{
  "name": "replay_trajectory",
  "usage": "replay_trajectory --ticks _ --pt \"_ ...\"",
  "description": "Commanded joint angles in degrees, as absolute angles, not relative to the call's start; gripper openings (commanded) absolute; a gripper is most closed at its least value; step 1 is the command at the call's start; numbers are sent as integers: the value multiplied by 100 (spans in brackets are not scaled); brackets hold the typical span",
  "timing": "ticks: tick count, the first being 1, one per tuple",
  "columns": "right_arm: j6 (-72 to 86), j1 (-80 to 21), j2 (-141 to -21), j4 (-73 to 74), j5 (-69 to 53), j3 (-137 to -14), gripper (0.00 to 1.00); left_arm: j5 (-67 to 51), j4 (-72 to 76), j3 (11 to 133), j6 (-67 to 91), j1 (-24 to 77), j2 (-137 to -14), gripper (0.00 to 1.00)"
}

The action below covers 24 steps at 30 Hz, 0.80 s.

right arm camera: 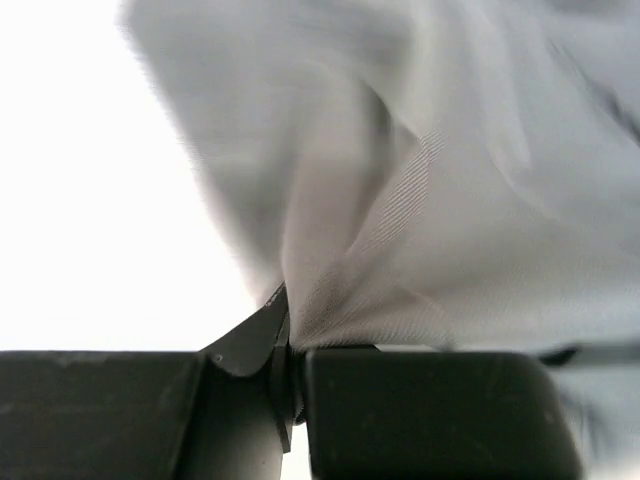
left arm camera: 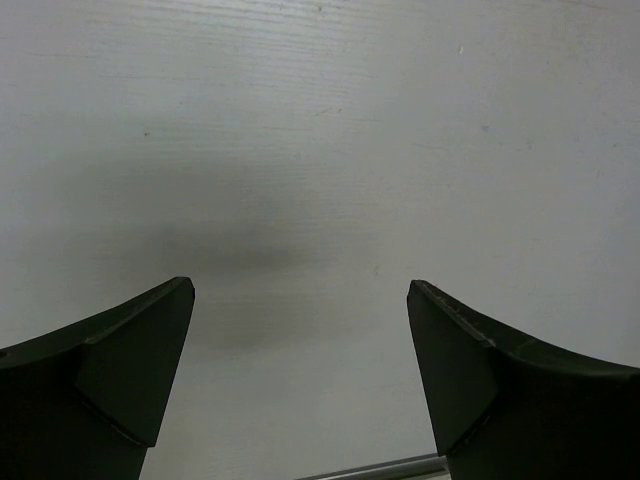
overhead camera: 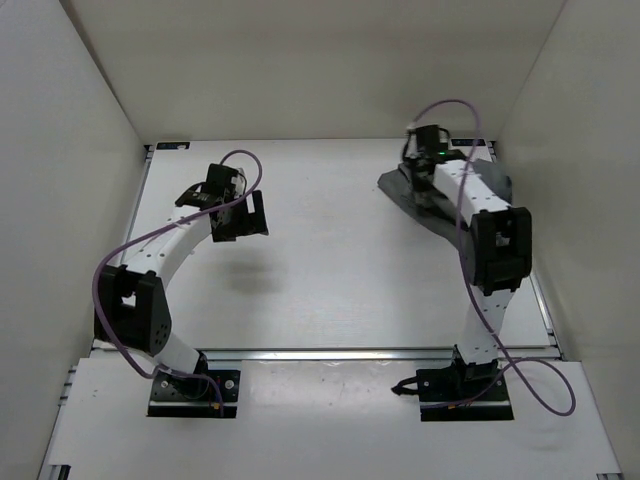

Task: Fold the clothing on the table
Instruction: Move the skirt to the center of the board

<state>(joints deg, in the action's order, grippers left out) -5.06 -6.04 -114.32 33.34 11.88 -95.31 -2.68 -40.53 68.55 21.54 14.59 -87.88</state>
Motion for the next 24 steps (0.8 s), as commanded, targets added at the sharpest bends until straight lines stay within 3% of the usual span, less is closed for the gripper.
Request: replay_trajectory --ticks 1,6,11,17,24 --pt "-537 -2193 -10811 3349 170 -9948 0 -598 -3647 6872 2031 1380 -8841 99" --pt "-782 -3504 -10811 3621 377 -11301 0 -326 -3648 7198 1898 1380 -8807 99" --pt "-380 -3156 -9829 3017 -385 -12146 0 -474 -3534 7435 2057 1126 -8359 98" --pt "762 -1286 -8798 1794 -1492 -9814 0 -668 -3418 7961 2118 967 -8007 99" --pt "1749 -519 -8517 1529 -1811 -6710 0 -659 -3568 7911 2074 1406 -8507 98"
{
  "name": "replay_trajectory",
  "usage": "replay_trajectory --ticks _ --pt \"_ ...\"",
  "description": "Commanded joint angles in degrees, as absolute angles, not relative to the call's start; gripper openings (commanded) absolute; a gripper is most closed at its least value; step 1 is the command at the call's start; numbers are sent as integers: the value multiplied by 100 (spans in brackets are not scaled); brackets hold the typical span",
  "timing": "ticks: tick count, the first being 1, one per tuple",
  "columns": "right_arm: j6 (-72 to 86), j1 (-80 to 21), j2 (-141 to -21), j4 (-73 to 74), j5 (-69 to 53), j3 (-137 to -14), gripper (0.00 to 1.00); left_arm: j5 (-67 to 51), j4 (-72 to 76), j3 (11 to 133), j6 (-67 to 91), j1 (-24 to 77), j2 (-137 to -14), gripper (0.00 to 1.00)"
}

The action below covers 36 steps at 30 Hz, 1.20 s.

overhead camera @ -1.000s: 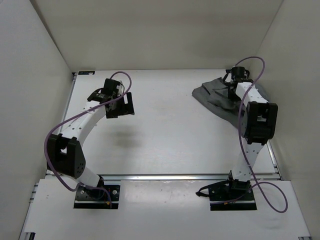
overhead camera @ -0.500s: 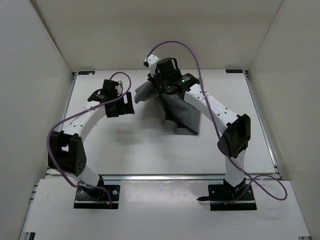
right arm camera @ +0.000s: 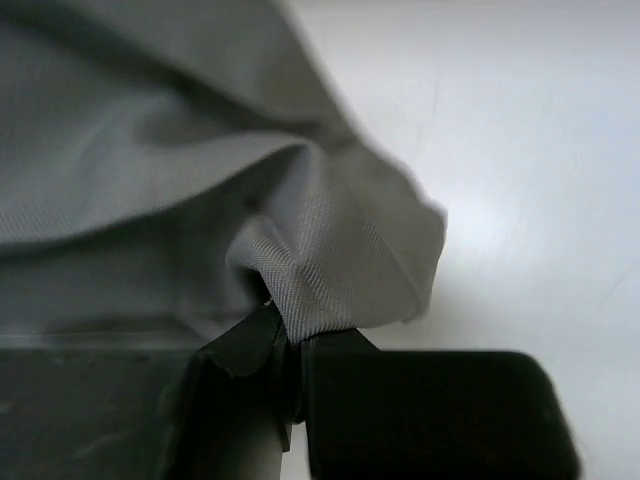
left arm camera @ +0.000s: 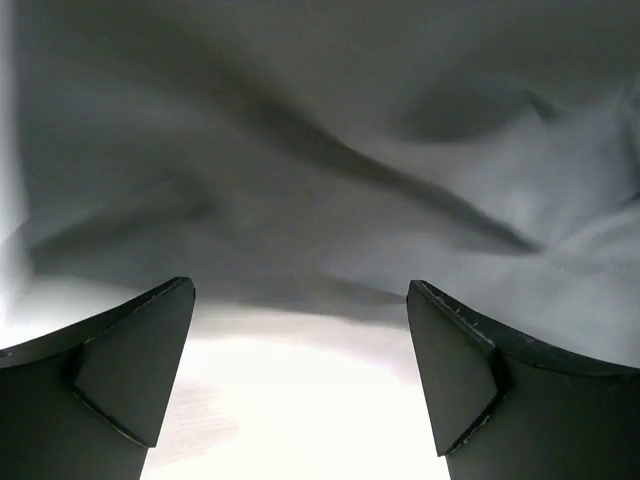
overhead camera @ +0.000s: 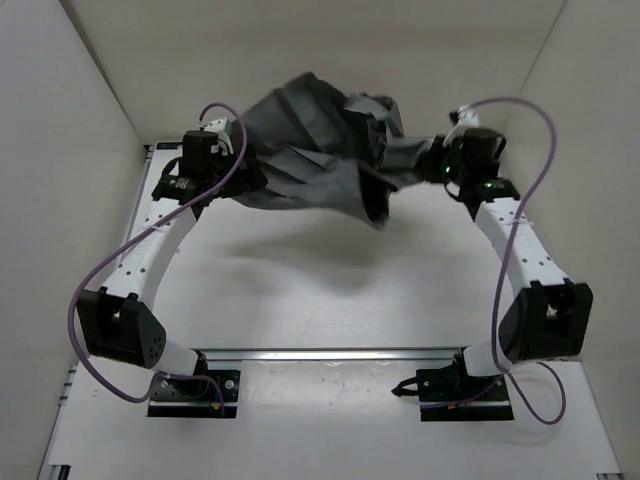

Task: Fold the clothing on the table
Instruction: Move the skirt to the center of the board, then flatten the skirt out

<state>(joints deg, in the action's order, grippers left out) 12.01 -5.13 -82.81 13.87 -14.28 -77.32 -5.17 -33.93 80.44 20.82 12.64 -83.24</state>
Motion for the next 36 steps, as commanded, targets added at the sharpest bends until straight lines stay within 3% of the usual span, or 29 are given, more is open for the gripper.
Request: replay_trajectory --ticks 1,11,20,25,27,28,29,31,34,36 --pt "1784 -475 -8491 1521 -1811 -6506 0 -659 -3560 7771 2066 1458 -8577 99" --pt "1855 -456 -8262 1802 -2523 -5291 0 -791 -3682 7224 2153 2055 -9113 99" --pt "1600 -1669 -8781 2171 -3042 -6443 0 -843 -3297 7374 3355 3172 -9764 98" --pt "1434 -663 -8061 1872 -3076 -5583 0 -712 -3023 7409 3945 3708 -9861 99" --pt "1231 -153 -7902 2108 -2928 -5406 10 -598 -2971 7497 4104 3867 -9966 98" --pt "1013 -10 -7814 2257 -2631 -5388 26 -545 -2945 7523 4339 4015 -10010 99" --pt "845 -9 -7744 2354 -2219 -5335 34 -467 -2944 7506 4377 4077 -10037 99" --pt "713 -17 -7569 2487 -1848 -5230 76 -431 -2901 7445 4604 4139 -10055 99" --pt "773 -271 -7304 2479 -1775 -5124 97 -343 -2735 7357 4798 4175 -10116 98" --pt "966 -272 -7216 2347 -1924 -5010 98 -159 -2698 7356 4965 4254 -10195 98"
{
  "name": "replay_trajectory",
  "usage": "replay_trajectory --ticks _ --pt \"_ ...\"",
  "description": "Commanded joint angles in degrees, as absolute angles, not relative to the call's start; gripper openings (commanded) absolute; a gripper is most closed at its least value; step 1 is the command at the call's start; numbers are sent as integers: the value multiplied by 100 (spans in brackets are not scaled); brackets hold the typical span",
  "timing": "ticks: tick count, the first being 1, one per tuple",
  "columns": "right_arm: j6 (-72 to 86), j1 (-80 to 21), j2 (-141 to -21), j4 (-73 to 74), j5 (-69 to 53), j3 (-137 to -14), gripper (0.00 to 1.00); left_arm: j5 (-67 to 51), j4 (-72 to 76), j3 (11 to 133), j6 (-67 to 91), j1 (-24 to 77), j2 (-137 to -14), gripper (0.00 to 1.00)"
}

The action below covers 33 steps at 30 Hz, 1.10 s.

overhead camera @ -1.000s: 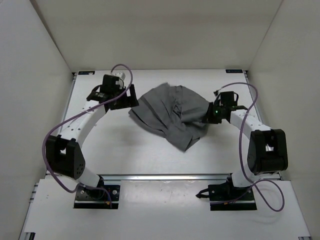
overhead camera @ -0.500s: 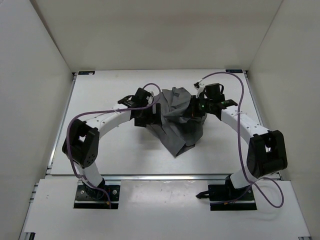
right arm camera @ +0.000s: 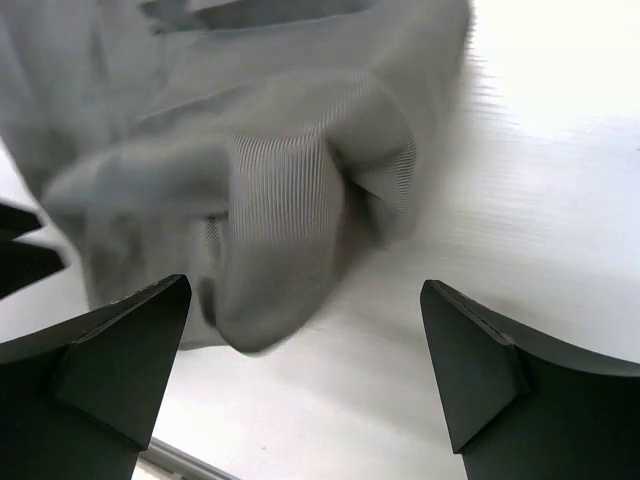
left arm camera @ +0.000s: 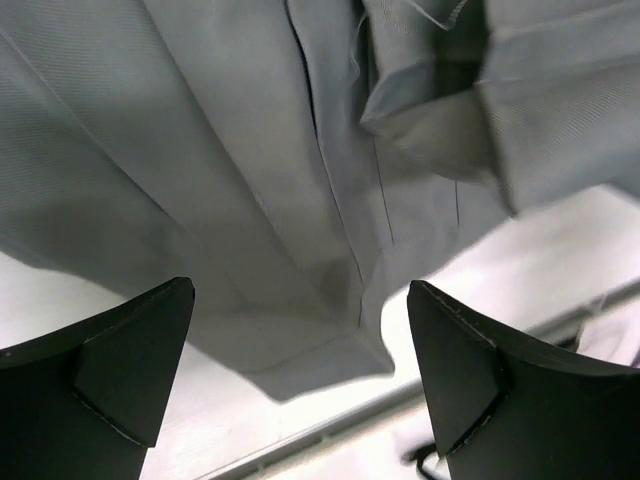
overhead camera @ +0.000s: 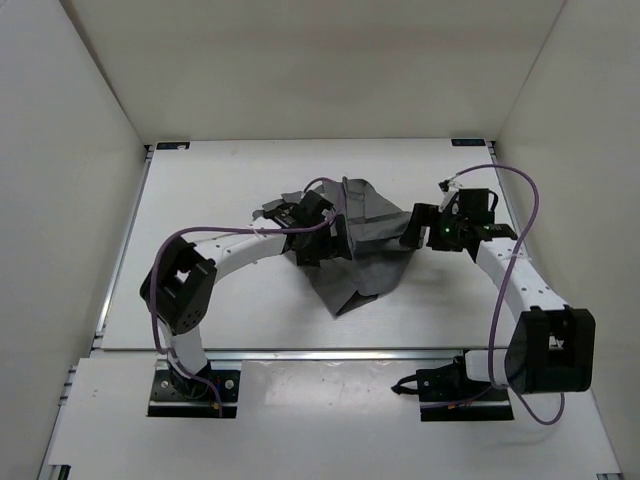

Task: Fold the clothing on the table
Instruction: Flatten the skirt out

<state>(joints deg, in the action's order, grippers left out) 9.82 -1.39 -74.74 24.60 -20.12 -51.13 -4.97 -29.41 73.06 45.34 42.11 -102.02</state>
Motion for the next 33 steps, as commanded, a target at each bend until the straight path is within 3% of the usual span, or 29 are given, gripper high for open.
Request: replay_trajectory --ticks 1,5,7,9,11,13,14,15,19,24,28,33 --pt "1054 -272 -7129 2338 -1977 -4923 97 -10 -2681 7400 4948 4324 -10265 99" --pt "1038 -386 -6830 2355 -2110 -4607 95 369 -2953 7497 5018 4482 -10511 92" --pt "949 -527 -6698 2408 -2048 -4422 95 430 -2962 7322 5159 4535 -10582 83" --pt "879 -711 -6627 2374 -1995 -4193 93 466 -2857 7068 5185 4526 -10512 67" --pt "914 -764 -6618 2286 -2039 -4087 93 449 -2734 6725 5282 4474 -10459 59" --pt "906 -756 -6662 2137 -2101 -4043 91 466 -2663 6497 5369 4395 -10407 37" --pt "879 -730 -6688 2075 -2118 -4008 91 501 -2672 6495 5370 4403 -10389 35" --pt "914 -738 -6706 2057 -2109 -3990 91 510 -2663 6434 5388 4360 -10336 25" --pt "949 -852 -7021 1645 -2145 -4051 87 510 -2759 6206 5379 4254 -10109 1" --pt "1010 -1177 -7540 1328 -2145 -4604 86 116 -3006 5854 4940 3929 -9511 0" --pt "1168 -1292 -7988 1161 -2284 -5017 74 -272 -3487 5537 4369 3499 -9080 0" --pt "1257 -1493 -8453 1055 -2339 -5615 77 -9 -4235 5625 3684 3428 -8851 0"
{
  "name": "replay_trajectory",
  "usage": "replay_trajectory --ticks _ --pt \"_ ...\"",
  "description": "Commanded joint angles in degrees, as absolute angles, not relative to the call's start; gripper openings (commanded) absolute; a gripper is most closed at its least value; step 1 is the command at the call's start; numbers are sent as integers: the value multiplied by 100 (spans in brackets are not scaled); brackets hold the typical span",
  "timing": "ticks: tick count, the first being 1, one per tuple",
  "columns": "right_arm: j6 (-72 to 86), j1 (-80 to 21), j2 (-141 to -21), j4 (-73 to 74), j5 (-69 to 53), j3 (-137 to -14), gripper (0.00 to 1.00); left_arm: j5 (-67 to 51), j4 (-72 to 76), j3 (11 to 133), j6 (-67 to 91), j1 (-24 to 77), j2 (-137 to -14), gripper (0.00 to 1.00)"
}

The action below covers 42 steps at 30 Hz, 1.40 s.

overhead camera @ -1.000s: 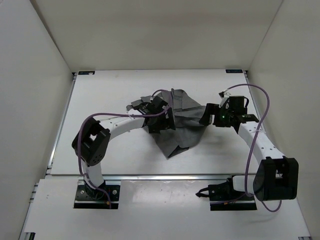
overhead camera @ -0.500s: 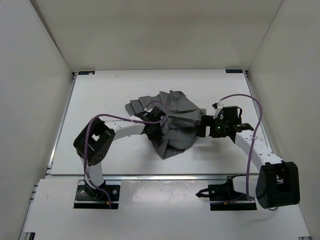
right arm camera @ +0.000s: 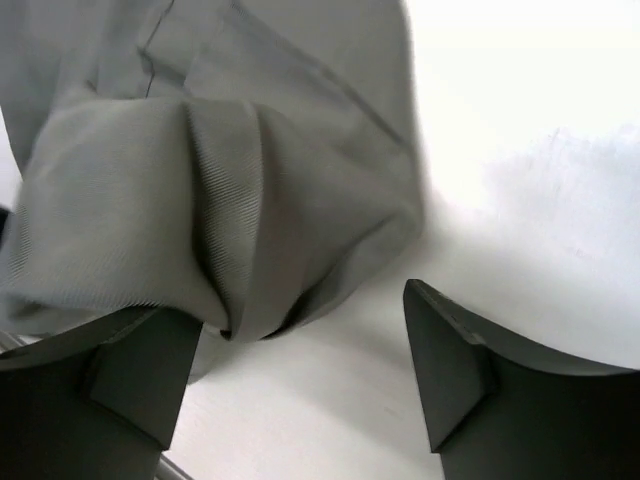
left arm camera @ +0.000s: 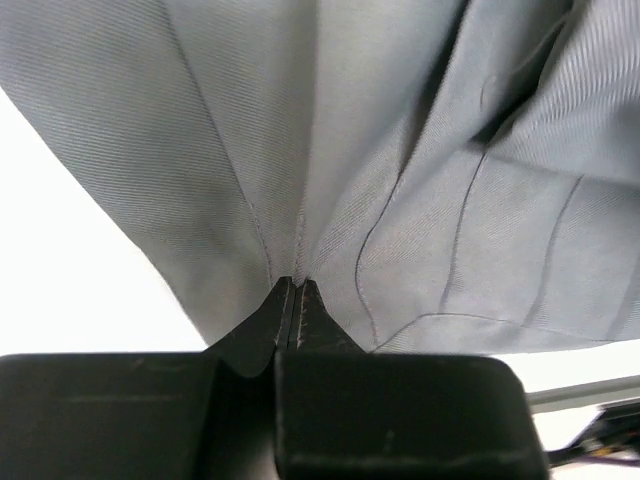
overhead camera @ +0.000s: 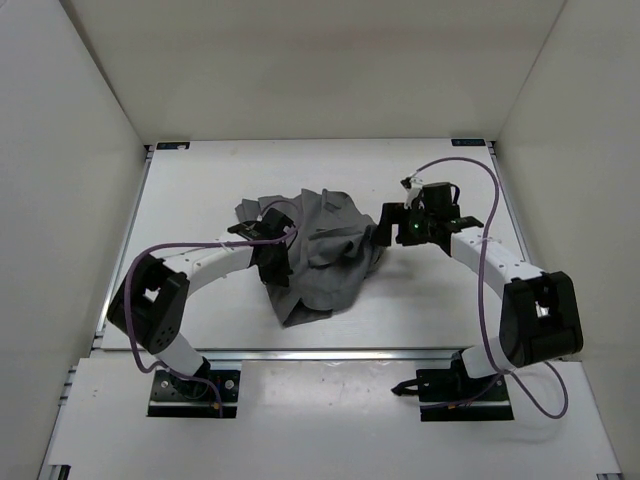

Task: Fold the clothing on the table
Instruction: Flatten the skirt out

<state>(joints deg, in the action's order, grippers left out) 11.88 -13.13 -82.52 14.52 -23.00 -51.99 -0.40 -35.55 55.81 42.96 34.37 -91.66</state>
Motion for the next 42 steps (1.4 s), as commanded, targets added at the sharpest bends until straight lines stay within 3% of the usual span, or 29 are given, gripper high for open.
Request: replay_trajectory --ticks 1,2,3,5,6,7,12,14,18,19,23,26,29,34,39,42 --pt "1257 -1503 -8481 1020 -2303 -5668 74 122 -4289 5642 3630 3410 -8868 0" --pt "1257 -1555 -8586 985 -2338 -5773 63 184 -4333 5634 3552 3367 -8859 0" --pt "1266 -1582 -8735 897 -2364 -5870 39 158 -4333 5616 3490 3305 -8825 0" --pt "1309 -1600 -8937 853 -2408 -6002 25 62 -4307 5590 3367 3261 -8842 0" --pt "1327 -1626 -9104 913 -2565 -6177 6 79 -4298 5564 3366 3261 -8859 0" --pt "1318 -1626 -9166 992 -2532 -6327 1 97 -4298 5598 3297 3235 -8851 0" --pt "1423 -1574 -9334 1809 -1356 -6487 0 114 -4438 5651 2981 3024 -8974 0" --pt "1650 -1084 -8897 2091 -845 -6155 0 140 -4491 5651 2848 2927 -8965 0" --pt "1759 235 -8080 2320 -2079 -5319 0 132 -4631 5739 2655 2777 -9009 0" --pt "1714 464 -8025 2520 -2118 -5274 3 149 -4632 5774 2593 2795 -9044 0" --pt "1205 46 -7770 2945 -1758 -5370 55 114 -4650 5879 2435 2883 -9175 0" --pt "1117 -674 -7840 2392 -1916 -5685 77 -52 -4658 5950 2356 2953 -9290 0" --pt "1029 -1307 -8330 1838 -2144 -6388 81 -123 -4693 6055 2259 2953 -9422 0" --pt "-521 -2591 -9306 2003 -1303 -7934 82 -219 -4632 5942 2215 2787 -9422 0" --pt "-2080 -3795 -9939 2416 -353 -8393 90 -456 -4492 5845 2224 2558 -9264 0" --pt "-2066 -3938 -10064 2417 -754 -8315 89 -588 -4369 5739 2241 2435 -9159 0"
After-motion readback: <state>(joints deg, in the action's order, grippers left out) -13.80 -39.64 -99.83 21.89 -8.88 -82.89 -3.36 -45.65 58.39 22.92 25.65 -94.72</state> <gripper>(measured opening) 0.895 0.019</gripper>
